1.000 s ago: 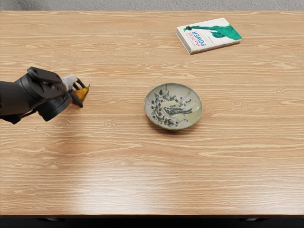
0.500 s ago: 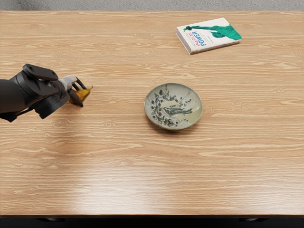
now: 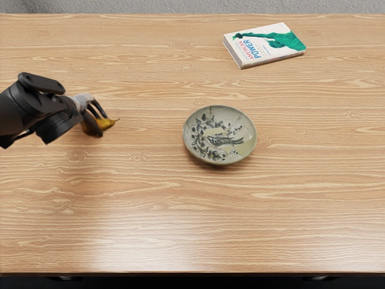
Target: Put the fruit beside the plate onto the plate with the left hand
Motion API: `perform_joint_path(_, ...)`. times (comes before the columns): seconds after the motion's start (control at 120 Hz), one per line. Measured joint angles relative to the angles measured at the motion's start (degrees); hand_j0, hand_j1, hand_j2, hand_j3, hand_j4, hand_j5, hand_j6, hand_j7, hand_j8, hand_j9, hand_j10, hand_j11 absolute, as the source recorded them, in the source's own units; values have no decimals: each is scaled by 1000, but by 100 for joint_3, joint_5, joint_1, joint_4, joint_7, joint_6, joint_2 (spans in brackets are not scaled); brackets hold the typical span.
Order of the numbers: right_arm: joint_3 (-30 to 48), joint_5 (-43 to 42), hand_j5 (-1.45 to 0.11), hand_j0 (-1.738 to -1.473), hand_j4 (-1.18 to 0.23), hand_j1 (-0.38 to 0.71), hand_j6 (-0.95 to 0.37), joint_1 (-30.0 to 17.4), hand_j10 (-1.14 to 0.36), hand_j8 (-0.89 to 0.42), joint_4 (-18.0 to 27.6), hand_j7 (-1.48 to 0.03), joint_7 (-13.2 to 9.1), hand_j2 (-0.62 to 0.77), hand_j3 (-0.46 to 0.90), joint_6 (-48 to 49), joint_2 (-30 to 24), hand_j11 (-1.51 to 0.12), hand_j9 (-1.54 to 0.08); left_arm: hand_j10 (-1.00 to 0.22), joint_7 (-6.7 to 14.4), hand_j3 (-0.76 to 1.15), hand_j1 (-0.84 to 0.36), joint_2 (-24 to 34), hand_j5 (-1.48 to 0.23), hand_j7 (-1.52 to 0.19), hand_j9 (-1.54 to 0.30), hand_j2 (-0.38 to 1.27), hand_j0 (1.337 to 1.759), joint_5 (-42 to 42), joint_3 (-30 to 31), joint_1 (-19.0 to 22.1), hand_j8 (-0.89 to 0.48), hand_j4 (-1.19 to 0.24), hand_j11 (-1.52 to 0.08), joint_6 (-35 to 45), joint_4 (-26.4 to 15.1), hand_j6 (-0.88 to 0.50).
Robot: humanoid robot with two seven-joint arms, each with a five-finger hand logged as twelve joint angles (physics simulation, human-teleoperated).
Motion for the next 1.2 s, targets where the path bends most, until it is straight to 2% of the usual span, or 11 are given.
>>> perform_joint_path(0.058,0,0,-11,-1658,-8,-339,-8,0,-8,-8,0,-11,0,-2,0,0,0,-11,-11,-611,6,6,-385,0,-1074,-991,-1052,559,1652,-7,5,-1,-487,-706,-1059,-54,-20,-548)
perform_joint_path(0.192,0,1,-11,-1658,-8,-339,-8,0,-8,-8,0,-11,0,-2,0,-2,0,-11,-11,-590,12,3,-401,36,-1134,-1083,-1110,601,1650,-22,8,-77,-452,-770,-1116,-122,-83,-488)
perform_joint_path(0.333,0,0,-11,-1658,-8,-339,-8,0,-8,-8,0,-11,0,-2,0,-1,0,-11,-11,-592,14,1,-375,167,-1165,-1139,-1121,531,1651,-24,-18,-424,-442,-806,-1135,-433,-223,-500)
perform_joint_path(0.35,0,-1,-11,-1658,-8,-339,-8,0,-8,-8,0,-11,0,-2,0,0,0,-11,-11,-594,14,1,-383,181,-1169,-1144,-1121,578,1651,-25,-24,-457,-438,-808,-1136,-486,-236,-495)
perform_joint_path(0.425,0,-1,-11,-1658,-8,-339,-8,1,-8,-8,0,-11,0,-2,0,0,0,-11,-11,-567,12,1,-386,323,-1172,-1151,-1128,573,1652,-24,-73,-622,-456,-822,-1143,-739,-307,-521)
perform_joint_path(0.608,0,-1,-10,-1658,-8,-339,-8,0,-8,-8,0,-10,0,-2,0,-1,0,-10,-10,-525,15,0,-456,509,-1187,-1178,-1155,711,1651,-47,-537,-1007,-411,-835,-1148,-1437,-379,-540)
perform_joint_path(0.733,0,0,-11,-1658,-8,-339,-8,0,-8,-8,0,-11,0,-2,0,0,0,-11,-11,-559,7,0,-379,443,-1176,-1169,-1153,541,1652,-37,-1052,-977,-442,-847,-1153,-1638,-342,-572)
perform_joint_path(0.883,0,-1,-11,-1658,-8,-339,-8,0,-8,-8,0,-11,0,-2,0,-1,0,-11,-11,-580,7,0,-381,422,-1163,-1154,-1143,604,1653,430,-2248,-850,-452,-857,-1154,-1696,-198,-646)
perform_joint_path(1.017,0,0,-11,-1658,-8,-339,-8,0,-8,-8,0,-11,0,-2,0,-1,0,-11,-11,-578,7,0,-348,237,-1150,-1142,-1138,524,1654,799,-3100,-803,-462,-865,-1156,-1715,-168,-695)
perform_joint_path(1.2,0,0,-11,-1658,-8,-339,-8,0,-8,-8,0,-11,0,-2,0,-1,0,-11,-11,-607,7,0,-304,159,-1157,-1154,-1126,414,1654,1012,-3581,-686,-488,-863,-1155,-1723,-159,-743)
